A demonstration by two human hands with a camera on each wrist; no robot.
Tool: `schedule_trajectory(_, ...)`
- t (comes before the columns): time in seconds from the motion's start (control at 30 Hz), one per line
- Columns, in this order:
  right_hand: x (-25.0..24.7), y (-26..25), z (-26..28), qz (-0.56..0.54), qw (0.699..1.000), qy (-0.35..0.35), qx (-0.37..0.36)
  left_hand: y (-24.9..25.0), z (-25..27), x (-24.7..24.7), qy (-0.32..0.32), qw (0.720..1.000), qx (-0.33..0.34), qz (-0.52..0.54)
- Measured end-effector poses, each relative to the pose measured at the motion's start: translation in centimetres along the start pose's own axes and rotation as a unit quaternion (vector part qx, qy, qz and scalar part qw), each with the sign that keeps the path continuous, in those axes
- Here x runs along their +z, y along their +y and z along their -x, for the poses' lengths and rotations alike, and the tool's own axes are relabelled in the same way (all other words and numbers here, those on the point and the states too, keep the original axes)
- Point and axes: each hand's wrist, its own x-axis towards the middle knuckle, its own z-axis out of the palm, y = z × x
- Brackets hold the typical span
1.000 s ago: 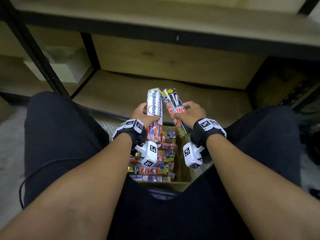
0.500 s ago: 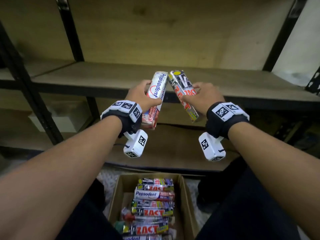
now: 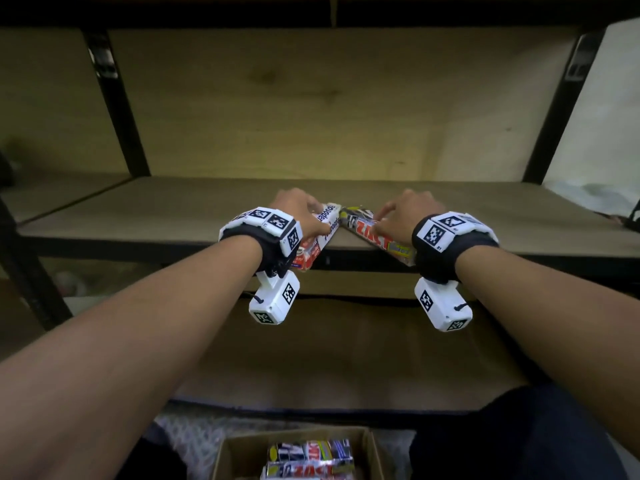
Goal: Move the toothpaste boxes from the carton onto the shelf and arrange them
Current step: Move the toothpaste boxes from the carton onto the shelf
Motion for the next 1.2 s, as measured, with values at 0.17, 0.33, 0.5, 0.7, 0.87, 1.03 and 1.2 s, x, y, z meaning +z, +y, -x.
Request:
schedule_trajectory(0.17, 0.8, 0.4, -3.0, -0.003, 1.000, -0.002, 0.024, -1.7, -3.8, 0.5, -0.023, 1.000, -0.009, -0.004)
schedule_trajectory(0.33, 2.1, 0.0, -5.2, 0.014, 1.000, 0.006, 0.024, -2.9, -6.7, 1.3, -0.029, 0.998, -0.029, 0.037)
schedule_trajectory(0.5, 2.5, -0.3, -6.5, 0.044, 0.999, -0.013, 0.006, -3.1, -7.7, 1.7, -0.026, 0.999, -0.030, 0.034)
schedule_trajectory(0.7, 1.2, 0.4, -5.0, 0.086, 0.992, -0.073, -0.055, -3.1, -6.2, 1.0, -0.015, 1.000, -0.007, 0.013)
schedule_trajectory(0.87, 0.4, 0.8, -1.6, 0.093, 0.991, -0.067, -0.070, -3.0, -3.0, 0.2, 0.003, 1.000, -0.001, -0.010)
schedule_trajectory(1.03, 0.9, 0.6, 1.2, 0.089, 0.994, -0.009, -0.063, -2.8, 1.1, -0.2, 0.016, 0.999, 0.003, 0.032)
schedule_trajectory(1.2, 2.7, 0.7, 5.3, 0.001, 0.994, 0.031, -0.101, -2.6, 5.4, 0.0, 0.059, 0.996, 0.006, 0.069)
